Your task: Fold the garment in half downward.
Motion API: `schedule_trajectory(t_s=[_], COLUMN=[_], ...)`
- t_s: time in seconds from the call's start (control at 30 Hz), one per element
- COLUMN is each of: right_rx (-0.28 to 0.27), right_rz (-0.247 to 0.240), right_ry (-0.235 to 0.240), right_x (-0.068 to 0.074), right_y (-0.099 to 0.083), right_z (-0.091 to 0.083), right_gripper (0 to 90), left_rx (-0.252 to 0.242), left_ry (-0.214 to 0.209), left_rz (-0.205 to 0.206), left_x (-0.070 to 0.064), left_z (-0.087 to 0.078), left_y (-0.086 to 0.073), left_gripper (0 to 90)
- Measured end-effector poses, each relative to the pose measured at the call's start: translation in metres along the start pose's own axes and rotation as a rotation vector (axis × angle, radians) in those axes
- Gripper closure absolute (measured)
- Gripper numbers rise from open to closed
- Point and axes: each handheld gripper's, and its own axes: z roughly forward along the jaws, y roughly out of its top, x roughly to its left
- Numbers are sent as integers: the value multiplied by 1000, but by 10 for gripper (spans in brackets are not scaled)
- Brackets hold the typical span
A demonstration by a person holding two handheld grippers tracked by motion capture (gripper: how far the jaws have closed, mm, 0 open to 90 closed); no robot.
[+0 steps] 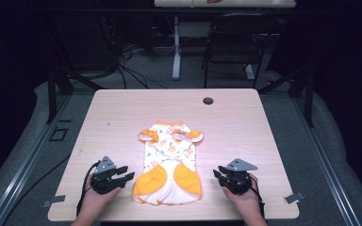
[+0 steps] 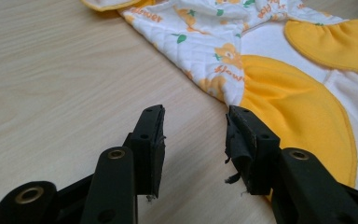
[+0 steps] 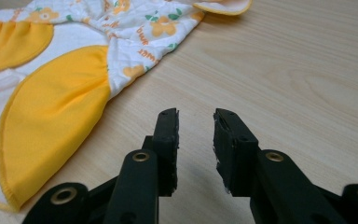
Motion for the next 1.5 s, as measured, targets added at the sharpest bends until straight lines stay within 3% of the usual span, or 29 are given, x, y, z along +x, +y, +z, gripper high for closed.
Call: schedule_trajectory(t_s=[0.1, 0.27, 0.3, 0.37, 0.4, 0.43, 0.57, 0.63, 0.73, 0.8, 0.83, 0.93, 1.03, 1.07, 1.1, 1.17, 1.2, 1.27, 1.5], right_rx=[0, 16, 24, 31, 32, 38, 35, 70, 86, 105, 120, 115, 111, 99, 99, 94, 89, 91, 150], right_rz=[-7, -21, -19, -3, 21, 30, 44, 24, 40, 36, 37, 34, 23, 17, 17, 15, 13, -6, -68], right_ry=[31, 74, 85, 99, 120, 122, 122, 100, 97, 104, 112, 108, 105, 74, 74, 71, 72, 79, 83], right_x=[2, 5, 5, 5, 4, 3, 3, 3, 5, 5, 6, 9, 10, 12, 12, 14, 14, 18, 27], right_y=[0, 3, 5, 6, 9, 11, 23, 32, 47, 53, 56, 63, 68, 73, 73, 77, 80, 85, 86], right_z=[1, 4, 4, 4, 6, 8, 17, 24, 43, 51, 56, 69, 77, 84, 84, 88, 91, 98, 114], right_gripper=[746, 756, 754, 740, 699, 658, 594, 581, 587, 586, 573, 583, 625, 676, 676, 726, 761, 887, 900], left_rx=[3, 6, -13, -18, -30, -30, -10, -4, 16, 35, 35, 44, 48, 46, 36, 36, 47, 56, 117], left_ry=[-6, -29, -44, -50, -61, -61, -2, 30, 45, 30, 30, 18, 16, 9, 5, -1, -4, 8, 17], left_rz=[14, -17, -55, -72, -98, -98, -70, -87, -89, -62, -62, -3, 2, 0, -5, -16, -20, -3, 29], left_x=[-1, -3, -3, -2, -1, -1, -1, -1, 3, 4, 4, 0, -1, -2, -2, -1, -2, -3, -5], left_z=[3, 7, 7, 7, 10, 10, 19, 28, 46, 53, 53, 67, 73, 77, 79, 84, 86, 89, 99], left_y=[3, 1, 2, 3, 7, 7, 21, 29, 44, 52, 52, 68, 73, 75, 76, 77, 77, 76, 71], left_gripper=[575, 579, 577, 575, 570, 567, 548, 521, 486, 479, 497, 530, 566, 605, 605, 743, 743, 857, 897])
